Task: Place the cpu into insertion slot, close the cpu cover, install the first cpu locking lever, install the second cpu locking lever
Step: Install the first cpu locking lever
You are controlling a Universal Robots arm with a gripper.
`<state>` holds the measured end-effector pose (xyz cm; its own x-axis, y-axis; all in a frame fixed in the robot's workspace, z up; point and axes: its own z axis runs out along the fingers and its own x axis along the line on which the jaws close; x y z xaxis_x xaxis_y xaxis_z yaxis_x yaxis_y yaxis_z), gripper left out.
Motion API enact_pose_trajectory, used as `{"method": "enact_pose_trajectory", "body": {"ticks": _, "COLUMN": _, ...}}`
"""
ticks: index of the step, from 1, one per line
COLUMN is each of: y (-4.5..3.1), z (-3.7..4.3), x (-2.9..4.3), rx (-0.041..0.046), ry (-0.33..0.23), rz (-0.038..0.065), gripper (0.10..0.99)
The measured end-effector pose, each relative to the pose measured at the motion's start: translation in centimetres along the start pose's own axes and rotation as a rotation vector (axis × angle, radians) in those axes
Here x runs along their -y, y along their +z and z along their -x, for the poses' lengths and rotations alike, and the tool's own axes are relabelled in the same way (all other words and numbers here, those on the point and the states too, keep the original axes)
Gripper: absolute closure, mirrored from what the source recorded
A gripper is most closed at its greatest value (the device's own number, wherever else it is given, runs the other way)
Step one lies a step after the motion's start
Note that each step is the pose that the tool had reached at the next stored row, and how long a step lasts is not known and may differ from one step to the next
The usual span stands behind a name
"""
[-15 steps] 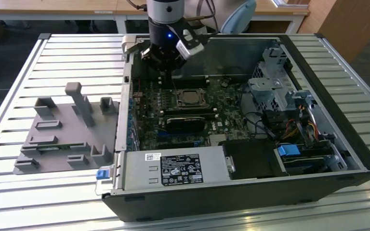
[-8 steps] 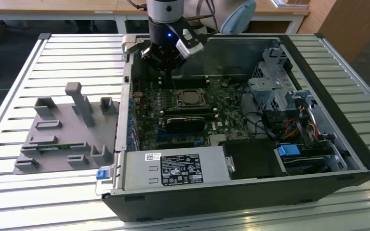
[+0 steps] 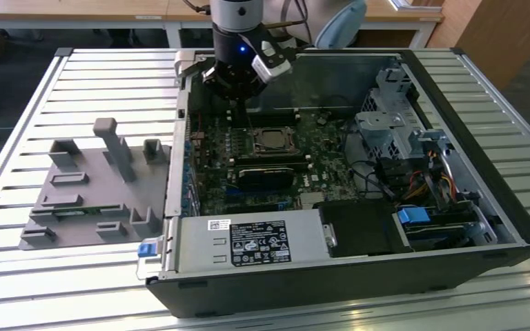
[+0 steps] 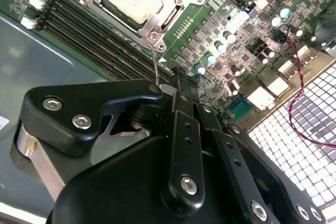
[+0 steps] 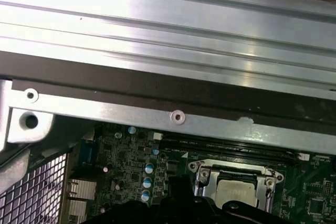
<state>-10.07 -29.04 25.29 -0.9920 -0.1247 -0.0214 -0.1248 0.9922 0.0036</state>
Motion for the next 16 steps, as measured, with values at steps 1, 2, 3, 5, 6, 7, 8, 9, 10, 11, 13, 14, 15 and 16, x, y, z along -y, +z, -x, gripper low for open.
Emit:
{"method": "enact_pose_trajectory", "body": {"ticks": 1, "y": 0.01, "z": 0.05, "x": 0.00, "rx": 0.0000, "ry": 0.000, "rz": 0.000, "gripper": 0.969}}
{"method": "enact_pose_trajectory", "body": {"ticks": 2, "y": 0.02, "z": 0.14, "x": 0.00, "rx": 0.0000, "ry": 0.001, "rz": 0.000, "gripper": 0.969}}
{"method": "enact_pose_trajectory", "body": {"ticks": 3, "y": 0.03, "z": 0.26, "x": 0.01, "rx": 0.0001, "ry": 0.002, "rz": 0.000, "gripper": 0.969}}
{"method": "enact_pose_trajectory", "body": {"ticks": 5, "y": 0.05, "z": 0.56, "x": 0.05, "rx": 0.0000, "ry": 0.004, "rz": 0.000, "gripper": 0.969}}
{"method": "enact_pose_trajectory", "body": {"ticks": 6, "y": 0.06, "z": 0.73, "x": 0.07, "rx": 0.0000, "ry": 0.005, "rz": 0.000, "gripper": 0.969}}
{"method": "enact_pose_trajectory", "body": {"ticks": 7, "y": 0.08, "z": 0.90, "x": 0.09, "rx": 0.0000, "ry": 0.006, "rz": 0.000, "gripper": 0.969}}
{"method": "enact_pose_trajectory", "body": {"ticks": 8, "y": 0.10, "z": 1.04, "x": 0.10, "rx": 0.0000, "ry": 0.007, "rz": 0.000, "gripper": 0.969}}
{"method": "enact_pose_trajectory", "body": {"ticks": 9, "y": 0.13, "z": 1.25, "x": 0.13, "rx": 0.0000, "ry": 0.008, "rz": 0.000, "gripper": 0.969}}
{"method": "enact_pose_trajectory", "body": {"ticks": 10, "y": 0.16, "z": 1.51, "x": 0.15, "rx": 0.0001, "ry": 0.008, "rz": 0.000, "gripper": 0.969}}
{"method": "enact_pose_trajectory", "body": {"ticks": 11, "y": 0.19, "z": 1.69, "x": 0.18, "rx": 0.0001, "ry": 0.010, "rz": 0.000, "gripper": 0.969}}
{"method": "enact_pose_trajectory", "body": {"ticks": 13, "y": 0.25, "z": 2.04, "x": 0.22, "rx": 0.0001, "ry": 0.013, "rz": 0.000, "gripper": 0.969}}
{"method": "enact_pose_trajectory", "body": {"ticks": 14, "y": 0.29, "z": 2.22, "x": 0.24, "rx": 0.0000, "ry": 0.015, "rz": 0.000, "gripper": 0.969}}
{"method": "enact_pose_trajectory", "body": {"ticks": 15, "y": 0.32, "z": 2.39, "x": 0.27, "rx": 0.0001, "ry": 0.017, "rz": 0.000, "gripper": 0.969}}
{"method": "enact_pose_trajectory", "body": {"ticks": 16, "y": 0.36, "z": 2.55, "x": 0.29, "rx": 0.0001, "ry": 0.019, "rz": 0.000, "gripper": 0.969}}
